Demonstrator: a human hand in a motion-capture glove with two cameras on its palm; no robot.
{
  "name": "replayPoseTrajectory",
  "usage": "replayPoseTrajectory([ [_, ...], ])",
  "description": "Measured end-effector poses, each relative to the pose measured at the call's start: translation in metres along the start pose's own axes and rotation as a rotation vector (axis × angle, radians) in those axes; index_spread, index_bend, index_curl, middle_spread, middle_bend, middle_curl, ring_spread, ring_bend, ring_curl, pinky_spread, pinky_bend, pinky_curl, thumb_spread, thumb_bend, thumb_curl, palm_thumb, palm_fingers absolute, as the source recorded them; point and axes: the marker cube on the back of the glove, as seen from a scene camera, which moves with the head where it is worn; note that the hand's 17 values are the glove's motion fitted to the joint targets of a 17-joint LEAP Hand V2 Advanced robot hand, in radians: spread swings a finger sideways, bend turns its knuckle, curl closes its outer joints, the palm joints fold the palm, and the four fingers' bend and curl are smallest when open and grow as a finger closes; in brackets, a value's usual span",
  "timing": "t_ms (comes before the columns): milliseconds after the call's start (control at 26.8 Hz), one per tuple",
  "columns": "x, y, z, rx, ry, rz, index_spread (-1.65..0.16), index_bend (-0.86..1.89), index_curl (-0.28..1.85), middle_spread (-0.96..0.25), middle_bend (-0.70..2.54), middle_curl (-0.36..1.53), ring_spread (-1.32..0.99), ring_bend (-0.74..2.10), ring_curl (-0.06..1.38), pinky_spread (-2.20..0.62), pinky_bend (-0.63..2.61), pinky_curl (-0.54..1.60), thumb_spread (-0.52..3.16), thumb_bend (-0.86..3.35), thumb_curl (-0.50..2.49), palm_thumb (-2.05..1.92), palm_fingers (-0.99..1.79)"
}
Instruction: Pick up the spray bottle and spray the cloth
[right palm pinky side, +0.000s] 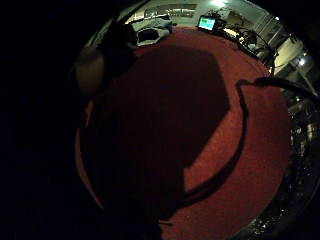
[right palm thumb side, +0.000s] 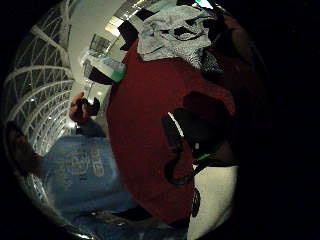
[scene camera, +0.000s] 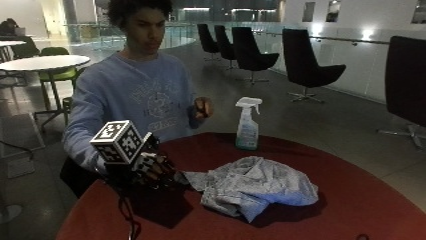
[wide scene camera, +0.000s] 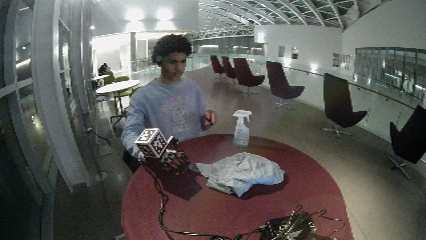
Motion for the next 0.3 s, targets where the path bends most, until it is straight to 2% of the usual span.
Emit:
replayPoseTrajectory([
  [299,-0.0003,-0.0023,0.0052,-0.014,-0.017,-0.001,-0.33,0.16,0.37,-0.04,0.28,0.42,-0.03,0.38,0.35,0.2,0.14,0.22,1.12,-0.02,0.32,0.67,0.76],
])
